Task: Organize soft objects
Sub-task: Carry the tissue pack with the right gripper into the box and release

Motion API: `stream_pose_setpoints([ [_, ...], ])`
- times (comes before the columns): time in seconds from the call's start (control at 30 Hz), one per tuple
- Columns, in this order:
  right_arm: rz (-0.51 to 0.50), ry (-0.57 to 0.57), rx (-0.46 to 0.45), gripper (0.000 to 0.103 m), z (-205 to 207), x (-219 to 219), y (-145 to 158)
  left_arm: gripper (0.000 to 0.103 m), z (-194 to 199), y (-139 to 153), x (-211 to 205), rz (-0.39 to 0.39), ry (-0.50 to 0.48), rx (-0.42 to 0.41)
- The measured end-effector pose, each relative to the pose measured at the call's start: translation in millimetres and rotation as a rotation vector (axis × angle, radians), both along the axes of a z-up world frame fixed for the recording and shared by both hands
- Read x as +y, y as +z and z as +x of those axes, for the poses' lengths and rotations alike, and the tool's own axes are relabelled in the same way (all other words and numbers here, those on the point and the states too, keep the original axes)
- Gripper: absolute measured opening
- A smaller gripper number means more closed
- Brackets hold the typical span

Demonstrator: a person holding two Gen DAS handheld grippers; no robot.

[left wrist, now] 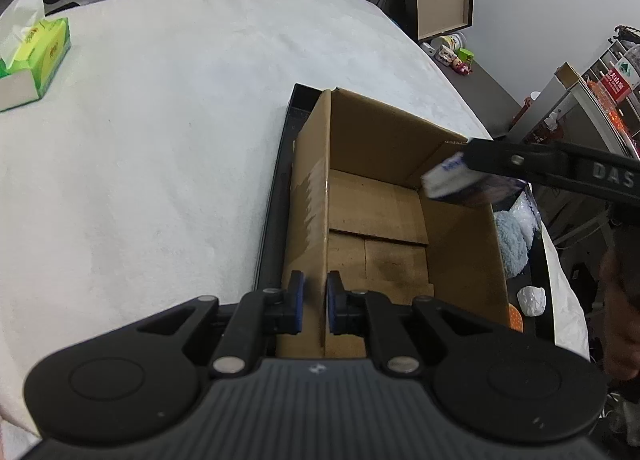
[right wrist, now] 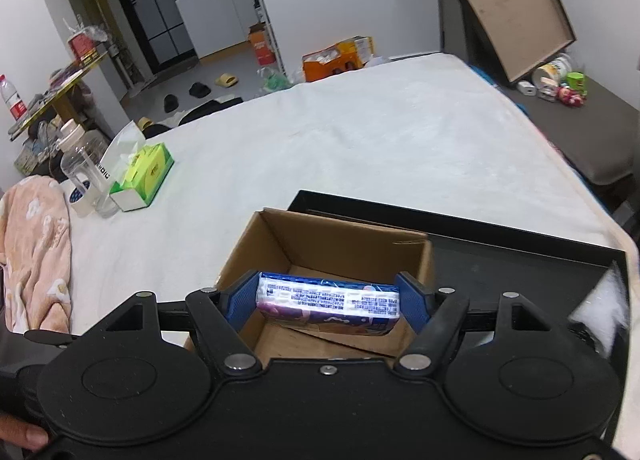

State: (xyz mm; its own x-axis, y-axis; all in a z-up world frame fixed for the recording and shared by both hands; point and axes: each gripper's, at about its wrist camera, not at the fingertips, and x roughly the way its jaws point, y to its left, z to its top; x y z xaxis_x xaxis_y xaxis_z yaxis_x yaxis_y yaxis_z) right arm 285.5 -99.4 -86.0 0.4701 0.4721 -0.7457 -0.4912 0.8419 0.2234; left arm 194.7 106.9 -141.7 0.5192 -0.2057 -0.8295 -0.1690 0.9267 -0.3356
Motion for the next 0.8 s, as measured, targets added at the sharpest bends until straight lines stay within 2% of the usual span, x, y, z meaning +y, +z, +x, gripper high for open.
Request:
stream_pose_setpoints([
  [0.43,-0.017,0.022,0.026,0.071,12,27,-21,0.011,4,-5,9,-0.043,-0.018,0.010],
  [0.57,0.010,0.011,0.015,0.072,19,32,-21,0.011,3,-6,10,-0.047,-0.020,0.008],
  [0.63,0.031,0.006,0.010,0.073,23,34,-20,0.011,2,-6,10,-0.047,-0.019,0.006],
  [0.7,0.032,0.001,0.008,0.080,26,35,-20,0.011,3,-6,10,-0.044,-0.016,0.006],
  [0.8,0.036,0.001,0.011,0.081,25,35,-20,0.011,3,-6,7,-0.035,-0.020,0.005],
])
